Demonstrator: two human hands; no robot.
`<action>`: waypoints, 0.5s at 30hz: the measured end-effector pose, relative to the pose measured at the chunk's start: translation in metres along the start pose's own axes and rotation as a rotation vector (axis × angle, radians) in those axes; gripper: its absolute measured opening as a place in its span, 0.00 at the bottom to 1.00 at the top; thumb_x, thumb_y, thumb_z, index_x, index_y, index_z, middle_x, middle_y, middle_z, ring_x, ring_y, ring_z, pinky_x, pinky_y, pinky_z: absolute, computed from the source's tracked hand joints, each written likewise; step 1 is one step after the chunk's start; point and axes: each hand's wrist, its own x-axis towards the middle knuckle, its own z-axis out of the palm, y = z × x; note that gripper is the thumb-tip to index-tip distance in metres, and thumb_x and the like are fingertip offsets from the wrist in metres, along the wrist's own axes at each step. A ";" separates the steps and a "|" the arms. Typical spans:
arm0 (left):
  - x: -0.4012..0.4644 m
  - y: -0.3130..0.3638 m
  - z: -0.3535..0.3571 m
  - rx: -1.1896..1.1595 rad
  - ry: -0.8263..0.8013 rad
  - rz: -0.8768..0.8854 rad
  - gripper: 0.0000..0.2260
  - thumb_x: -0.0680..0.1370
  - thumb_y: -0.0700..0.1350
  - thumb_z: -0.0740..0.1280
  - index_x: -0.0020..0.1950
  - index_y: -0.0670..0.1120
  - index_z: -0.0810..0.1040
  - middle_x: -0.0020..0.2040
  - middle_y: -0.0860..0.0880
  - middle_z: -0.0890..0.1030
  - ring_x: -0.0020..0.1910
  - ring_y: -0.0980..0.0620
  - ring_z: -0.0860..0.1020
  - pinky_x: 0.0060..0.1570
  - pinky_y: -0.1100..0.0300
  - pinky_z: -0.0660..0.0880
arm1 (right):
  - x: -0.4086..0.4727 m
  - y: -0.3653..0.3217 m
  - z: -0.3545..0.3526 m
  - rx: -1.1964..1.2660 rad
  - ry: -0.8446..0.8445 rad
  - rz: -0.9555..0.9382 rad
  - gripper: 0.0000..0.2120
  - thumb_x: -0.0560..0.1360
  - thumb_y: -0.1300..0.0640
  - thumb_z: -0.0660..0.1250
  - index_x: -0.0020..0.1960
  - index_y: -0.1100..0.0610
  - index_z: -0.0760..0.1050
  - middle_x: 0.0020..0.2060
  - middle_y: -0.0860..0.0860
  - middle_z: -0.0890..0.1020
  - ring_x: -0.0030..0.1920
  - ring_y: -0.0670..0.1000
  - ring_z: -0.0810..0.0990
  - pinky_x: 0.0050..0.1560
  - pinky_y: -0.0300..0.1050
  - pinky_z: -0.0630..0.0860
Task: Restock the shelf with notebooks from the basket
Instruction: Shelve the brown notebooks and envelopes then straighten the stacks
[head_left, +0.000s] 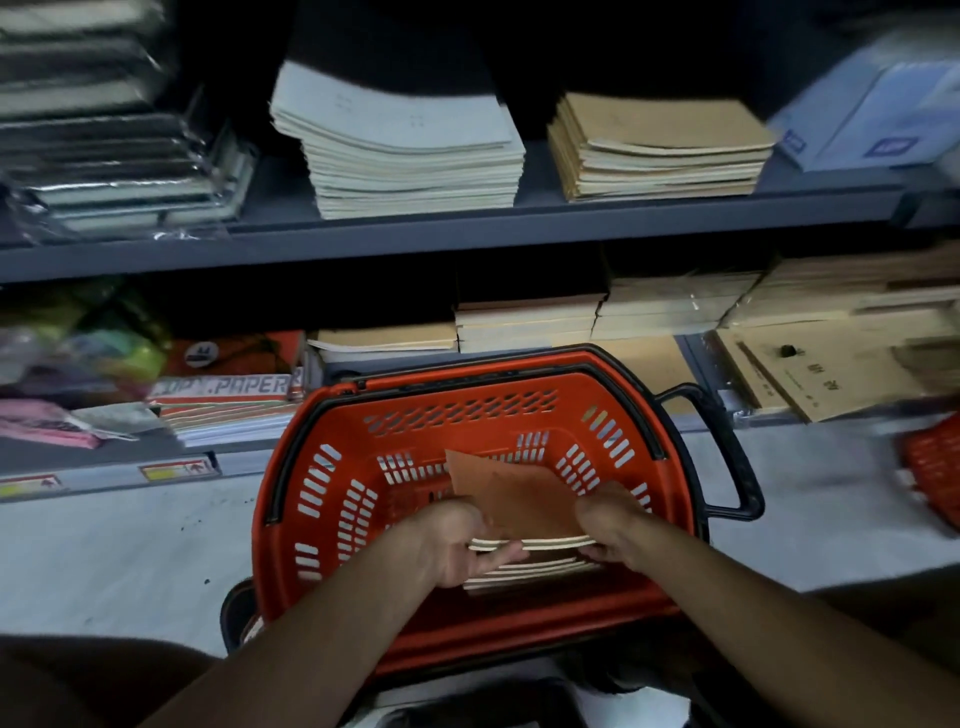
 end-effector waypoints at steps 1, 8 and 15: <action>-0.006 -0.003 -0.001 0.006 0.008 0.024 0.13 0.83 0.28 0.58 0.53 0.40 0.80 0.56 0.42 0.82 0.58 0.35 0.82 0.37 0.55 0.85 | -0.005 0.000 -0.002 0.030 0.003 -0.021 0.05 0.80 0.61 0.63 0.51 0.58 0.78 0.47 0.55 0.84 0.44 0.53 0.82 0.35 0.44 0.81; -0.054 -0.014 0.002 -0.060 0.061 0.170 0.16 0.82 0.27 0.57 0.62 0.40 0.79 0.65 0.41 0.79 0.52 0.44 0.80 0.29 0.57 0.82 | -0.048 -0.008 -0.017 -0.091 0.153 -0.224 0.11 0.80 0.62 0.62 0.58 0.64 0.79 0.48 0.57 0.86 0.39 0.53 0.84 0.36 0.40 0.75; -0.103 -0.031 0.014 -0.066 0.051 0.314 0.17 0.82 0.28 0.55 0.65 0.39 0.75 0.66 0.40 0.76 0.57 0.42 0.78 0.30 0.55 0.82 | -0.116 0.002 -0.039 -0.095 0.220 -0.453 0.10 0.78 0.62 0.59 0.59 0.58 0.70 0.51 0.52 0.80 0.52 0.57 0.80 0.49 0.46 0.76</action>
